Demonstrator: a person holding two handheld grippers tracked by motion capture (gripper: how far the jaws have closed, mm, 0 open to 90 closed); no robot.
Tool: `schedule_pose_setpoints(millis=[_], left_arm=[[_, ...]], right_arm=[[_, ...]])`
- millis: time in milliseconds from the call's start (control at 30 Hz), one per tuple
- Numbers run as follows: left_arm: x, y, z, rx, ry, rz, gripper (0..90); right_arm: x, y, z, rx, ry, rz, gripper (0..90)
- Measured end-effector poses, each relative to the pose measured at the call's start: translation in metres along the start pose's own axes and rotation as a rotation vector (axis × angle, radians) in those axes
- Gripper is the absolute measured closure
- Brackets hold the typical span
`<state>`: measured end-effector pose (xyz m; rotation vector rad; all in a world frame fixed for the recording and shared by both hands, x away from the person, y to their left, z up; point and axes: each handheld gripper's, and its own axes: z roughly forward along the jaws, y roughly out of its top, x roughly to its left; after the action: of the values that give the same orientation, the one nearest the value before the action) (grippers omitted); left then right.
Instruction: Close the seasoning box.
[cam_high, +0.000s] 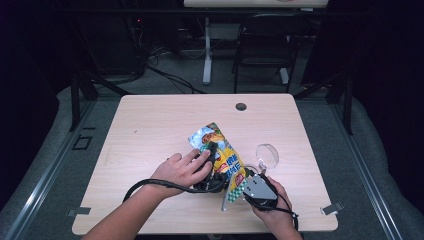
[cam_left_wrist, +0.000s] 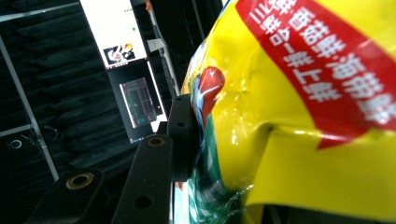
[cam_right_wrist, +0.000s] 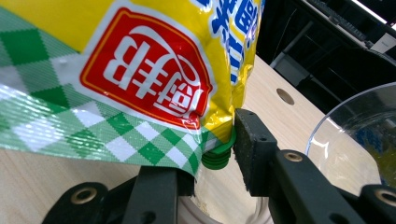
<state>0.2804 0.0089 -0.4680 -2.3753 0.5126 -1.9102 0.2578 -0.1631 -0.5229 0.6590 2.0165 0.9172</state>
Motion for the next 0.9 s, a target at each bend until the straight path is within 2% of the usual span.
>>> schedule_pose_setpoints(millis=[167,233,367,433,533,567,667,900], left_arm=[[0.0011,0.0015,0.0002,-0.004,0.011,0.006,71.2],[0.0008,0.0014,0.0001,-0.004,0.004,-0.005,71.3],[0.0017,0.0018,-0.0004,-0.003,0.001,0.002,71.4],[0.0022,0.0026,-0.0003,-0.006,0.017,0.019,71.4],[0.002,0.003,-0.0007,-0.005,0.006,0.015,71.4],[0.0013,0.003,-0.0008,-0.009,0.021,0.018,71.4],[0.002,0.0036,-0.0014,-0.006,0.023,0.032,71.5],[0.0036,0.0049,-0.0017,-0.007,0.024,0.04,71.7]], right_arm=[[-0.0015,-0.0009,-0.0004,0.0,0.005,0.019,70.3],[-0.0028,-0.0013,-0.0004,-0.003,0.011,0.032,70.3],[-0.0028,-0.0015,-0.0002,-0.003,0.013,0.037,70.3],[-0.0026,-0.0016,0.0001,-0.003,0.012,0.037,70.3],[-0.0017,-0.002,0.0004,-0.005,0.008,0.03,70.2],[-0.0013,-0.002,0.0005,-0.004,0.004,0.023,70.2],[0.0005,-0.0021,0.0008,-0.002,-0.005,0.008,70.1],[-0.0005,-0.0026,0.0004,0.0,-0.002,0.015,70.1]])
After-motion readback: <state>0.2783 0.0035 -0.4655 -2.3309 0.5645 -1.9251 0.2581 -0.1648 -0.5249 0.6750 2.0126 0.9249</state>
